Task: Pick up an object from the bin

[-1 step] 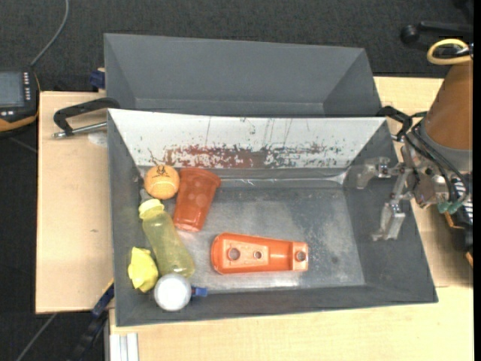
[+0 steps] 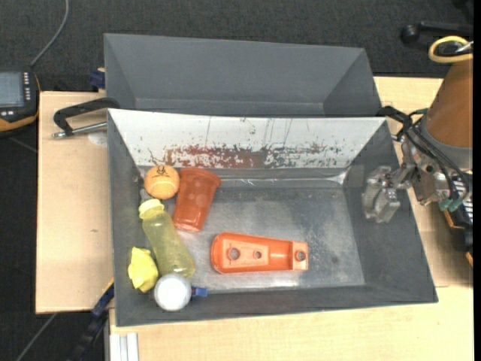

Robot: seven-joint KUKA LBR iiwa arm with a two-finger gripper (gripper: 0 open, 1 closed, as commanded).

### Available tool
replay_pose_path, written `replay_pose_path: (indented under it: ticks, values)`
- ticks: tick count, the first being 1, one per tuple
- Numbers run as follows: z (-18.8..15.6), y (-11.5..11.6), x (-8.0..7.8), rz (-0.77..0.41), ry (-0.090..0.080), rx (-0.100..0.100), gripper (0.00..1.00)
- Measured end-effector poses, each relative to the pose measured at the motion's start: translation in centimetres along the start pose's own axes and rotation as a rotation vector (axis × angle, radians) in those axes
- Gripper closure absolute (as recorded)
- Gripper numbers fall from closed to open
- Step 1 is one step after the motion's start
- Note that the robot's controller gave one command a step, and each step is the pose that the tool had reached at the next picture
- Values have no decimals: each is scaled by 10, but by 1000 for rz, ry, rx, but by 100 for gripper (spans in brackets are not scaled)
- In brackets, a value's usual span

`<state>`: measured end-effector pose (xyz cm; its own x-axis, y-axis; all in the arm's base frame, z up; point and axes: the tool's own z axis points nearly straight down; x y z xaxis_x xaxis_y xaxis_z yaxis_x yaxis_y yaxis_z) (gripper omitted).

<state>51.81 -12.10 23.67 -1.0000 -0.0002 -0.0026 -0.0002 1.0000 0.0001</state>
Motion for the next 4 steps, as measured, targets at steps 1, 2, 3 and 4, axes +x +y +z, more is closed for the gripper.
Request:
replay_pose_path:
  ticks: [1,2,3,4]
  values:
    - [0,0,0,0,0,0,100]
    - [11,-10,8,8,-1,0,100]
    - [14,-11,2,-20,-5,1,100]
    - [33,-27,8,-11,-3,-1,100]
